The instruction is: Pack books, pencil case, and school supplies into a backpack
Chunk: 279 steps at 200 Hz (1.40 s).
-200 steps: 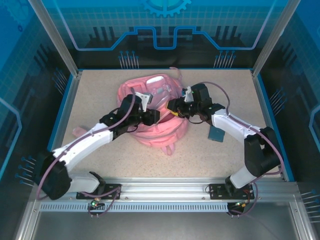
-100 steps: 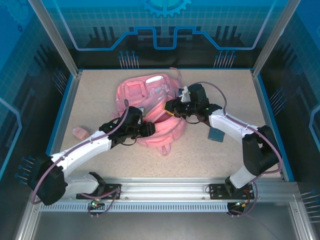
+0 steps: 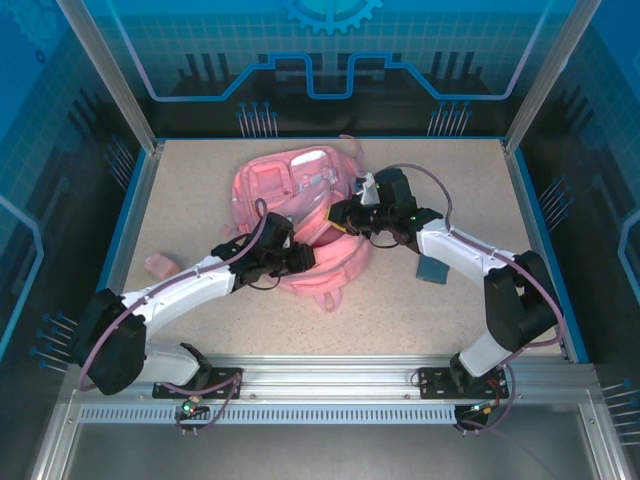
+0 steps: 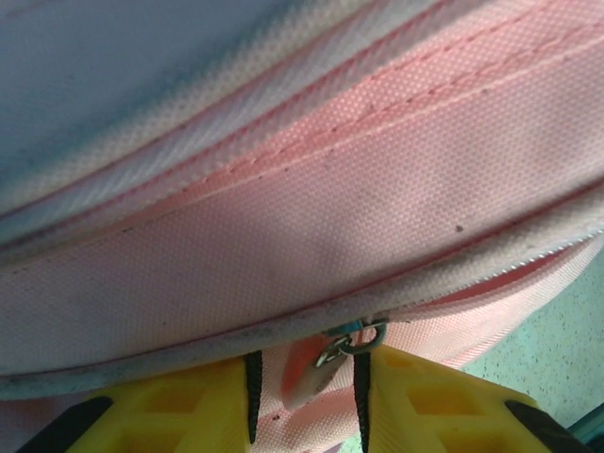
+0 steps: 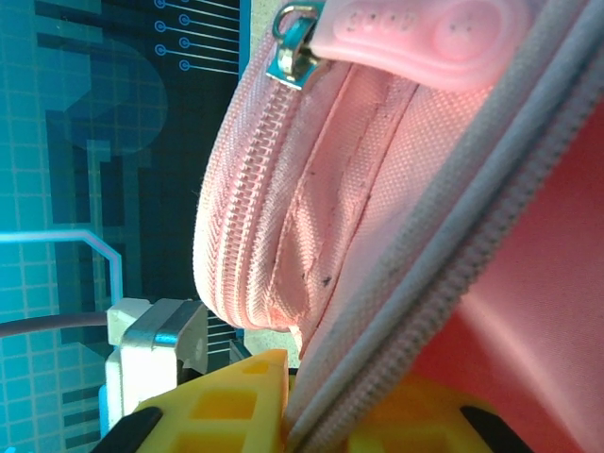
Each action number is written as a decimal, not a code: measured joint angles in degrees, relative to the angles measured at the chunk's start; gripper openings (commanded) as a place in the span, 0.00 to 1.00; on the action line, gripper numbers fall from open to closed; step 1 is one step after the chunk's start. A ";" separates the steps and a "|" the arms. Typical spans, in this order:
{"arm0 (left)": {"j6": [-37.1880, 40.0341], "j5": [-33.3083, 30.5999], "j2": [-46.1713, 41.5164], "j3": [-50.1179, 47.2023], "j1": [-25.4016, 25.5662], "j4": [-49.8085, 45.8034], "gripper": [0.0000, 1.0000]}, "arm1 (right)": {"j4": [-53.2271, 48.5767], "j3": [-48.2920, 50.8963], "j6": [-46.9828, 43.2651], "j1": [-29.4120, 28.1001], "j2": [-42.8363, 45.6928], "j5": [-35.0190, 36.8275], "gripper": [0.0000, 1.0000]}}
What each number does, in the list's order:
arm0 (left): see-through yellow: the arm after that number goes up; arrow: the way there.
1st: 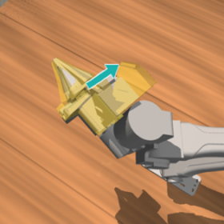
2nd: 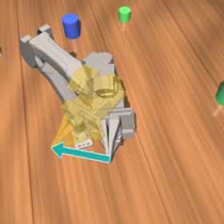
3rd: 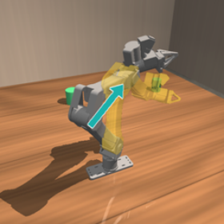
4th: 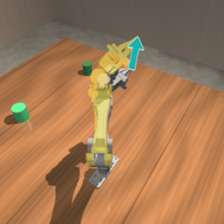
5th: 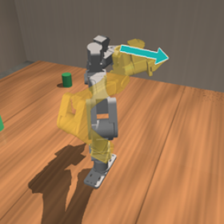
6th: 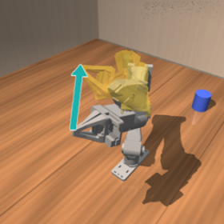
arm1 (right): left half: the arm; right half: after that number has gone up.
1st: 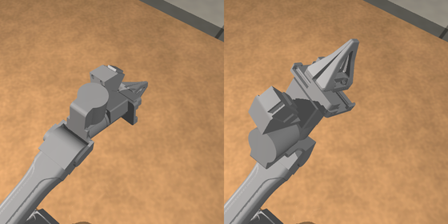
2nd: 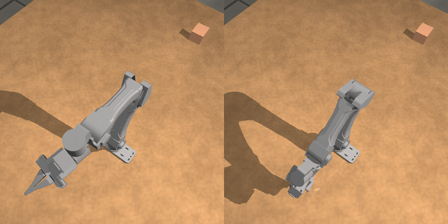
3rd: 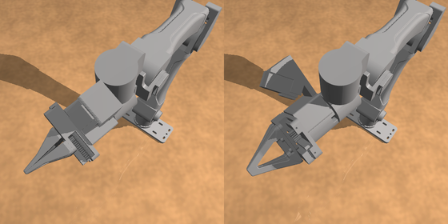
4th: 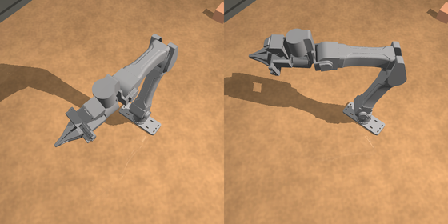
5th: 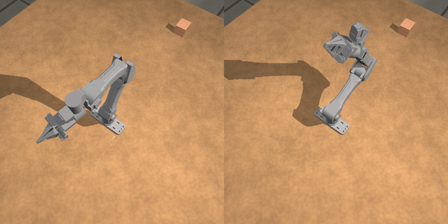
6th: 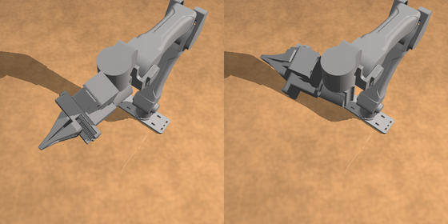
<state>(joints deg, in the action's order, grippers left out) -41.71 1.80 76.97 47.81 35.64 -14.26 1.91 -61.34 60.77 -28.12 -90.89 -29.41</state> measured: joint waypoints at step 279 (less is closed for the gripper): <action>16.20 1.88 -5.03 -2.58 3.41 3.65 0.00 | 11.80 13.66 8.68 -4.35 7.78 8.39 0.53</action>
<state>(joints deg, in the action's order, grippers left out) -25.52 3.68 71.94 45.23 39.05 -10.61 13.72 -47.68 69.45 -32.47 -83.11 -21.02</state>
